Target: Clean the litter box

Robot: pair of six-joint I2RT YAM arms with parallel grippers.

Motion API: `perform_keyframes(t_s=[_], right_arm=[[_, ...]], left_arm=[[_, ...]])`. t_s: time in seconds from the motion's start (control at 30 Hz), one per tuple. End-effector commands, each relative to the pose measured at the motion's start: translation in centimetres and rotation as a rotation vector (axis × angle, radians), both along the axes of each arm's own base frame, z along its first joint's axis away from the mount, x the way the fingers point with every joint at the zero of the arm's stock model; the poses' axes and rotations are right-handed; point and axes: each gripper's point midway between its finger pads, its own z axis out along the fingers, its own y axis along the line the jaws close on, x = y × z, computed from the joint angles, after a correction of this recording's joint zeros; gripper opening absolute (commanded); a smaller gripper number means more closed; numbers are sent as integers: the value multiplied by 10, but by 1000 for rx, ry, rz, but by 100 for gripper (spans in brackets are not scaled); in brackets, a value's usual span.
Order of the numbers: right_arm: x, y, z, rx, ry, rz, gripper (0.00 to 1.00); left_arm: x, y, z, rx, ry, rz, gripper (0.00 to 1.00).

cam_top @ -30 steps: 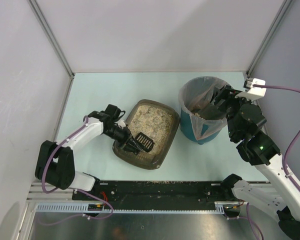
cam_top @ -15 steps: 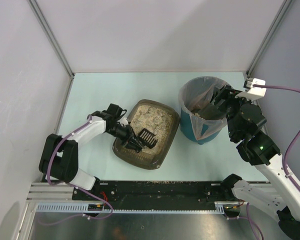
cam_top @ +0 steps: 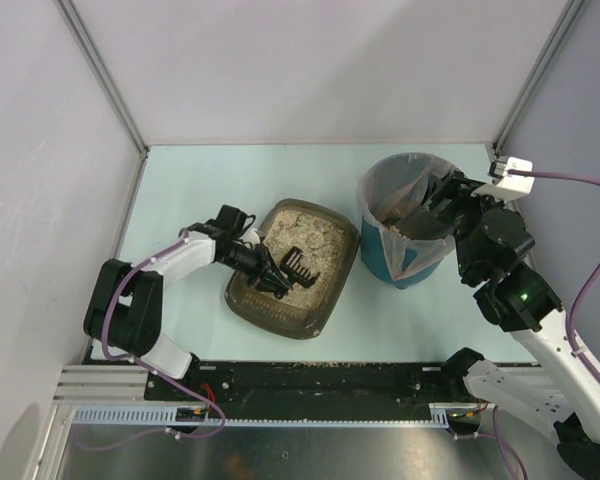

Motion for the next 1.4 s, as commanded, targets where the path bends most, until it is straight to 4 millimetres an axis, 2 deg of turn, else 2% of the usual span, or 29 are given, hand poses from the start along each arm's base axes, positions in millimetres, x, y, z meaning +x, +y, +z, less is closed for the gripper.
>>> perform_keyframes(t_s=[0.0, 0.2, 0.47, 0.67, 0.87, 1.03, 1.37], right_arm=[[-5, -5, 14, 35, -46, -14, 77], [-6, -8, 14, 29, -46, -24, 77], [-3, -5, 14, 29, -46, -16, 77], [-1, -2, 14, 29, -46, -10, 77], [1, 1, 13, 28, -46, 1, 77], [2, 4, 12, 34, -43, 11, 77], [0, 3, 16, 36, -54, 15, 77]], left_arm=[[25, 1, -31, 76, -38, 50, 0], [35, -2, -35, 53, -102, 38, 0], [34, -5, -33, 15, -177, 10, 0], [29, -6, -20, -29, -228, 14, 0], [30, -9, 2, -82, -302, 13, 0], [24, -10, 6, -119, -315, -11, 0], [17, -13, 30, -198, -374, -31, 0]])
